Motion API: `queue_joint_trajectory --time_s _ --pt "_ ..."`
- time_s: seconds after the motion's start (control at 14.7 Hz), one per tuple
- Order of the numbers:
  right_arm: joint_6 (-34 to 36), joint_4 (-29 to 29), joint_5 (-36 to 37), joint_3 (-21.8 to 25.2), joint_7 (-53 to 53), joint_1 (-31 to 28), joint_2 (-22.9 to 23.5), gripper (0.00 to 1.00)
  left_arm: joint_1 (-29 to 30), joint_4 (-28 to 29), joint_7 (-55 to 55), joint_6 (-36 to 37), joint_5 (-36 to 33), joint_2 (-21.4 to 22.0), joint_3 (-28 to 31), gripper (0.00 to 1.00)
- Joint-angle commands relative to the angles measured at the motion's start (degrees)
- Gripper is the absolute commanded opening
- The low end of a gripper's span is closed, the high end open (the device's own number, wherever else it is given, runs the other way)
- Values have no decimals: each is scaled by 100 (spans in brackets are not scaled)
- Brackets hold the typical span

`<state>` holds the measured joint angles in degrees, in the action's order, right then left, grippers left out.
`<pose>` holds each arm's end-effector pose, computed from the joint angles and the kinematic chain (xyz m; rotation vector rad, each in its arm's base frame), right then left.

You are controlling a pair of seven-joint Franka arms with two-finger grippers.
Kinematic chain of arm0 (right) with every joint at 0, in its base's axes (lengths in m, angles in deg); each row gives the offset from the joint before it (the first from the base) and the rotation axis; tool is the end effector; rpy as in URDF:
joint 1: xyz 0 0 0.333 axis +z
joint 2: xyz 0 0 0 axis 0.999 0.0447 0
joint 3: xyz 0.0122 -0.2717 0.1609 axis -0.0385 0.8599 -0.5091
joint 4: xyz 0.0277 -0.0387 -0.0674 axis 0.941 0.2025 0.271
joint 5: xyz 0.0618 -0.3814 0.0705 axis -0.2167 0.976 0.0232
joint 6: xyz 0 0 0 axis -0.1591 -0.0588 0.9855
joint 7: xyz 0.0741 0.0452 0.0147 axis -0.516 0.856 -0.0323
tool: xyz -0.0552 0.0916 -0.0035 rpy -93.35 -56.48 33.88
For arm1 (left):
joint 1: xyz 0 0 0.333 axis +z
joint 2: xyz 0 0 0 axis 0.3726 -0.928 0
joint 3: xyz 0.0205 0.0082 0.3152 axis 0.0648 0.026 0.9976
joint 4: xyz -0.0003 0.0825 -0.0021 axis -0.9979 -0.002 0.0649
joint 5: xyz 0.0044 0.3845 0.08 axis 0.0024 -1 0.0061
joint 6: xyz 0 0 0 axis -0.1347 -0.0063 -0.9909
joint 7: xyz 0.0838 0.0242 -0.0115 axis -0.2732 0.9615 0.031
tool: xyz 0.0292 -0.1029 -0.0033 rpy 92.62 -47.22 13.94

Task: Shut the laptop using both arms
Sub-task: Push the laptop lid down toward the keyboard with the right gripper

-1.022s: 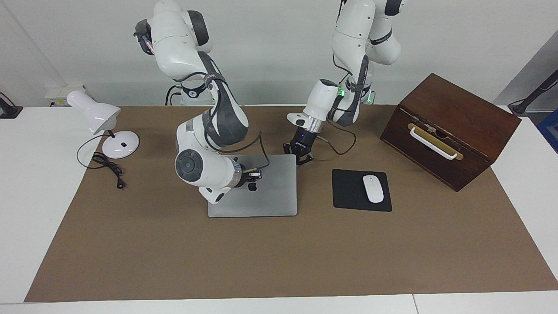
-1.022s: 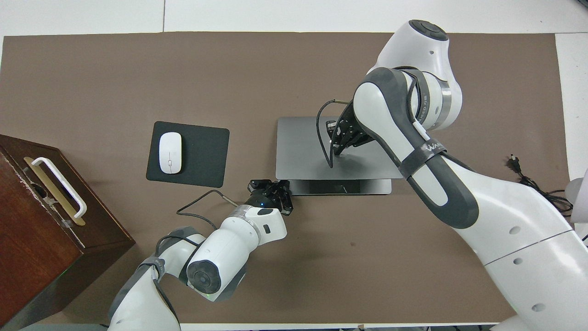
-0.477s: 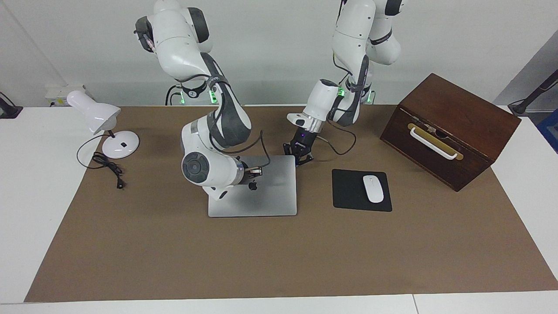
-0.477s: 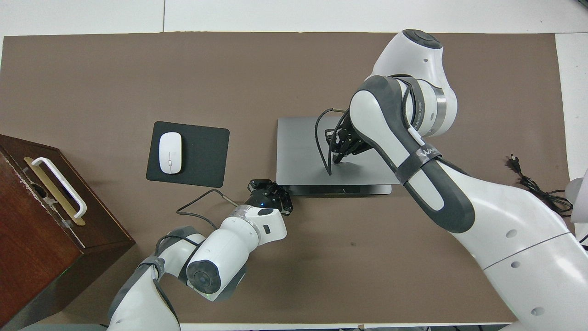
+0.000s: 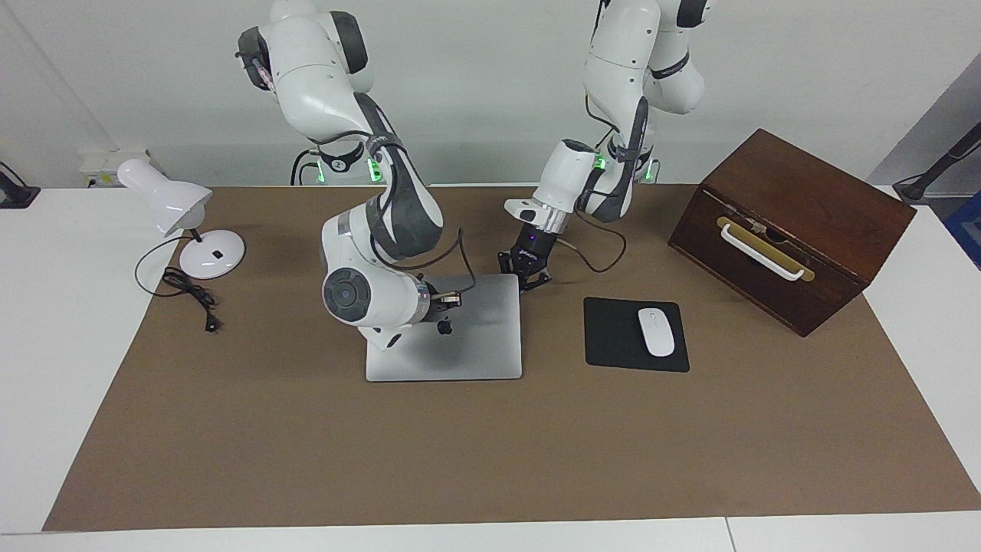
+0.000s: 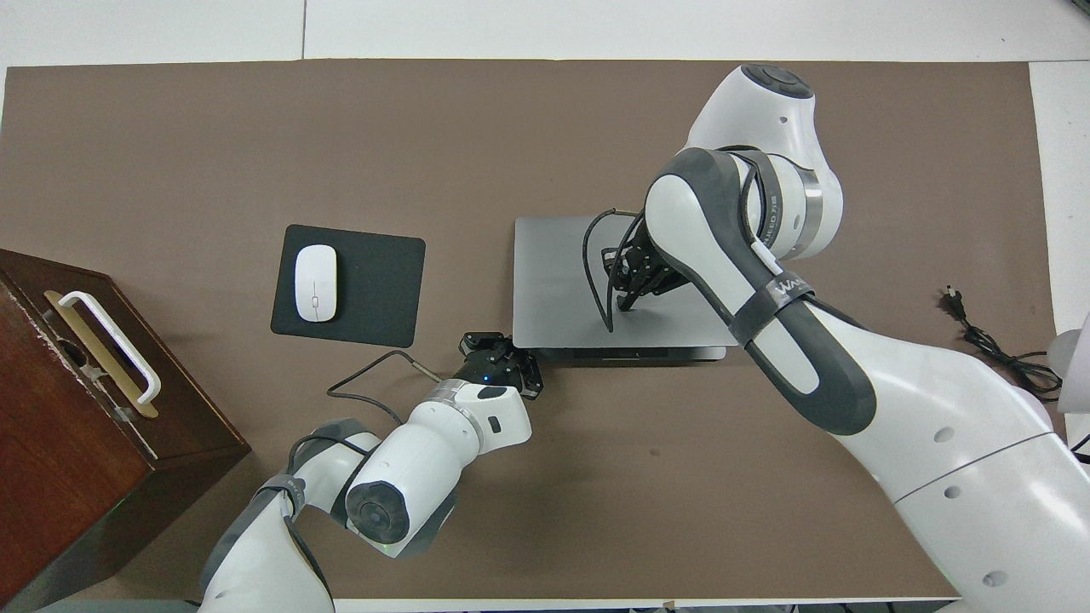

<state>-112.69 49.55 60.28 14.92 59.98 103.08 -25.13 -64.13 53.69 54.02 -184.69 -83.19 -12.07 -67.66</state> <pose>0.6205 0.2505 0.3225 -2.7453 0.0174 0.7131 0.3928 -0.3414 0.2654 2.5628 -0.9203 0.9786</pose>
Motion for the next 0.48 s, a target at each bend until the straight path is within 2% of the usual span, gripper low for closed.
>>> queue_joint_trajectory --time_s 0.0,0.41 --pt "-360 582 -32 -26 -66 17 -325 0 174 44 -90 -1 -139 -396 34 0" --pt "-388 600 -32 -26 -66 26 -334 0 174 44 -90 8 -139 -396 34 0"
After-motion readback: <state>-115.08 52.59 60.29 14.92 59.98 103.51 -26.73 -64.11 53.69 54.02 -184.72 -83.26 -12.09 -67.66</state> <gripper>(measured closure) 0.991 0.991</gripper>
